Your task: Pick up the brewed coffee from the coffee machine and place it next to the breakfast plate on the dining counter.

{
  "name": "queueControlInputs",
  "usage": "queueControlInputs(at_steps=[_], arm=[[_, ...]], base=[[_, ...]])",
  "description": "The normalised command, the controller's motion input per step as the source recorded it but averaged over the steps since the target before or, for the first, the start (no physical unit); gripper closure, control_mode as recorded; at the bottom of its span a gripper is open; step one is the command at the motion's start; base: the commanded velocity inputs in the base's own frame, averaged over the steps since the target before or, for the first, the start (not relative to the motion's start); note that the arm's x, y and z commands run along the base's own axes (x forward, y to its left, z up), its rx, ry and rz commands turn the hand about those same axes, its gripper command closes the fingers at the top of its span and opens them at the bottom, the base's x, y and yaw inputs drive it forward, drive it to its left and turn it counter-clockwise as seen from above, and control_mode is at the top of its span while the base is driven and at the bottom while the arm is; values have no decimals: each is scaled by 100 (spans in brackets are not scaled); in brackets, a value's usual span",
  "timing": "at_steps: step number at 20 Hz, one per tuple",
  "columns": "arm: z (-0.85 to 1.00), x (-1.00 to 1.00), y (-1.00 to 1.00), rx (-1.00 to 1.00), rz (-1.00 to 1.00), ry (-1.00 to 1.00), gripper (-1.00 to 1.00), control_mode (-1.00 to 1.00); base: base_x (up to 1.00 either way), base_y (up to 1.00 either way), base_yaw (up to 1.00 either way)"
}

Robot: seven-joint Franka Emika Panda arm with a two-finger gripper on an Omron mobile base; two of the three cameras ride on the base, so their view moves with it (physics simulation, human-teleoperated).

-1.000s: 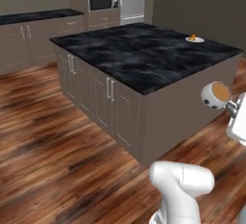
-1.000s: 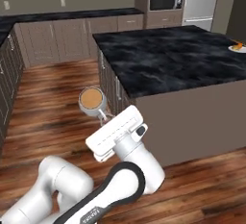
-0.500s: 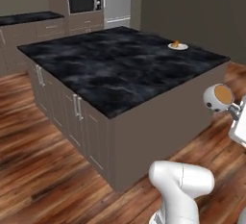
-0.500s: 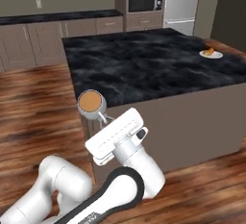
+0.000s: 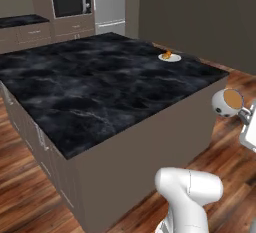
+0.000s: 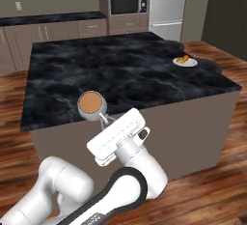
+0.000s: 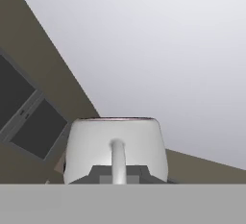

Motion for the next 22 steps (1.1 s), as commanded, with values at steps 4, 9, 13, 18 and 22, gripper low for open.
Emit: queueControlInputs(at_steps=[4, 9, 13, 18, 22], arm=[[0, 0, 0, 0, 0, 0, 100, 100], [0, 0, 0, 0, 0, 0, 100, 100], [0, 0, 0, 0, 0, 0, 100, 100], [0, 0, 0, 0, 0, 0, 100, 100], [0, 0, 0, 0, 0, 0, 100, 100]], base=[[100, -100, 0], [100, -100, 0], [95, -100, 0], [86, -100, 0], [98, -100, 1]])
